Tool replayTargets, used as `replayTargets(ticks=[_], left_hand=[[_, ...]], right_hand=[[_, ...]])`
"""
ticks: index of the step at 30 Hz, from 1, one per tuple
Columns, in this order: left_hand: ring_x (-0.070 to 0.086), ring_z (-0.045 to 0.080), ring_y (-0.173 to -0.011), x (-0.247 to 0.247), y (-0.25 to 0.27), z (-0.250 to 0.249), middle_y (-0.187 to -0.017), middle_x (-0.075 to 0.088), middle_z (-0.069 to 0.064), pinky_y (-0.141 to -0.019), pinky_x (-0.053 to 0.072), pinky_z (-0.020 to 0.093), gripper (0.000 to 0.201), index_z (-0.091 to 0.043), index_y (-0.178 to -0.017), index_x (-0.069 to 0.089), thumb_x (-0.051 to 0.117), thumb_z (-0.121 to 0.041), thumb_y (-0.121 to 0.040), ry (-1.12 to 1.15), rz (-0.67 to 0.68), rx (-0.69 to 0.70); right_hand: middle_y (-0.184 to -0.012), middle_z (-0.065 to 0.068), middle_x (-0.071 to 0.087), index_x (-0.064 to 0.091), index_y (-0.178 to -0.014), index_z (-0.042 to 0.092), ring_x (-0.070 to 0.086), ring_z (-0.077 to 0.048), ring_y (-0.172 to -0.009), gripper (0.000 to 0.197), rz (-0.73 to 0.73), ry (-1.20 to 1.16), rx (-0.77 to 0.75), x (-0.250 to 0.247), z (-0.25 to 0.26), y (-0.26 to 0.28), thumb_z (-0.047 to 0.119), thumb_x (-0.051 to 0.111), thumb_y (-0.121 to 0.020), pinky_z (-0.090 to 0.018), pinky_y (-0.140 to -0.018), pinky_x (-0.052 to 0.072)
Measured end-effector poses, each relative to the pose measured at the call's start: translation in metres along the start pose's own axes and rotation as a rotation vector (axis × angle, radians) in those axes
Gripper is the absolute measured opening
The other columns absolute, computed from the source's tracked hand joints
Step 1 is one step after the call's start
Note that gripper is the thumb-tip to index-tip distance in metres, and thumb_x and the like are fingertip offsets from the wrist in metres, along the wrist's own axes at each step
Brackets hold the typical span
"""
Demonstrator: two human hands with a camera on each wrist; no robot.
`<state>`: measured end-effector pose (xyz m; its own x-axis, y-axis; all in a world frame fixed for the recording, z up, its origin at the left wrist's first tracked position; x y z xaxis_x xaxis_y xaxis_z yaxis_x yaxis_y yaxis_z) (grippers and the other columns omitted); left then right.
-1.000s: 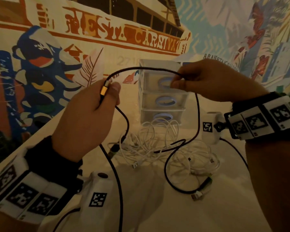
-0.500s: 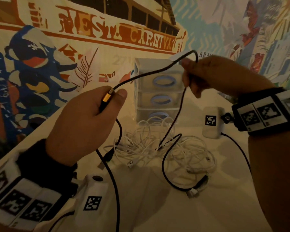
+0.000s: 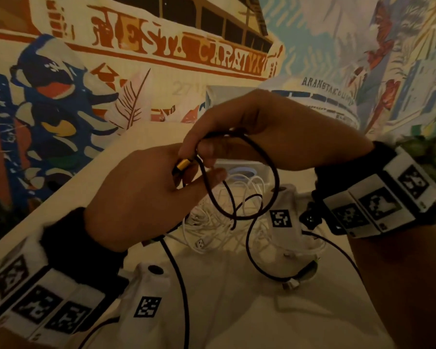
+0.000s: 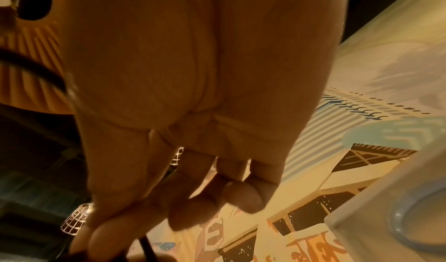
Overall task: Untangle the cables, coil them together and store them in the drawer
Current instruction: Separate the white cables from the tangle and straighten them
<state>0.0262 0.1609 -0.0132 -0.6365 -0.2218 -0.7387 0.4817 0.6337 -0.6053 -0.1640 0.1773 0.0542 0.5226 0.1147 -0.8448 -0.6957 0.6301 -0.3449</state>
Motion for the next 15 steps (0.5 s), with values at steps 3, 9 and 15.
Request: replayTargets(ticks=[3, 9, 15], left_hand=[[0.055, 0.007, -0.067, 0.003, -0.002, 0.006, -0.045, 0.043, -0.002, -0.042, 0.023, 0.021, 0.030, -0.029, -0.071, 0.050, 0.049, -0.041, -0.098, 0.005, -0.025, 0.000], [0.046, 0.021, -0.064, 0.004, -0.003, 0.009, -0.056, 0.044, 0.006, -0.052, 0.034, 0.037, 0.037, -0.019, -0.068, 0.044, 0.047, -0.041, -0.098, 0.055, 0.047, -0.056], [0.055, 0.010, -0.062, 0.000, -0.001, 0.003, -0.057, 0.052, -0.006, -0.048, 0.038, 0.022, 0.044, -0.035, -0.068, 0.045, 0.044, -0.076, -0.083, -0.014, 0.028, -0.012]], right_hand=[[-0.106, 0.000, 0.073, 0.070, -0.122, 0.007, 0.070, -0.015, -0.097, 0.024, -0.023, 0.012, 0.015, 0.002, 0.003, -0.001, 0.011, 0.063, -0.100, -0.019, -0.086, 0.049], [-0.084, -0.010, 0.070, 0.066, -0.126, 0.026, 0.068, -0.024, -0.082, 0.037, -0.043, 0.118, 0.192, -0.016, -0.004, 0.014, 0.032, 0.073, -0.091, -0.041, -0.086, 0.052], [-0.102, 0.003, 0.077, 0.075, -0.113, 0.009, 0.072, -0.008, -0.097, 0.021, -0.042, 0.023, 0.076, -0.006, 0.001, 0.007, 0.015, 0.073, -0.092, -0.019, -0.090, 0.051]])
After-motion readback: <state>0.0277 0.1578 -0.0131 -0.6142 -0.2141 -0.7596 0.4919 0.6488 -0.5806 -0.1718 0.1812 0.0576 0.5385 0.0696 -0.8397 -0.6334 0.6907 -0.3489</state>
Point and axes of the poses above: each hand's wrist, its own y-axis away from the middle knuckle, its own x-axis out of the palm, z = x × y, the point moved 1 cm from there along -y, towards the middle knuckle
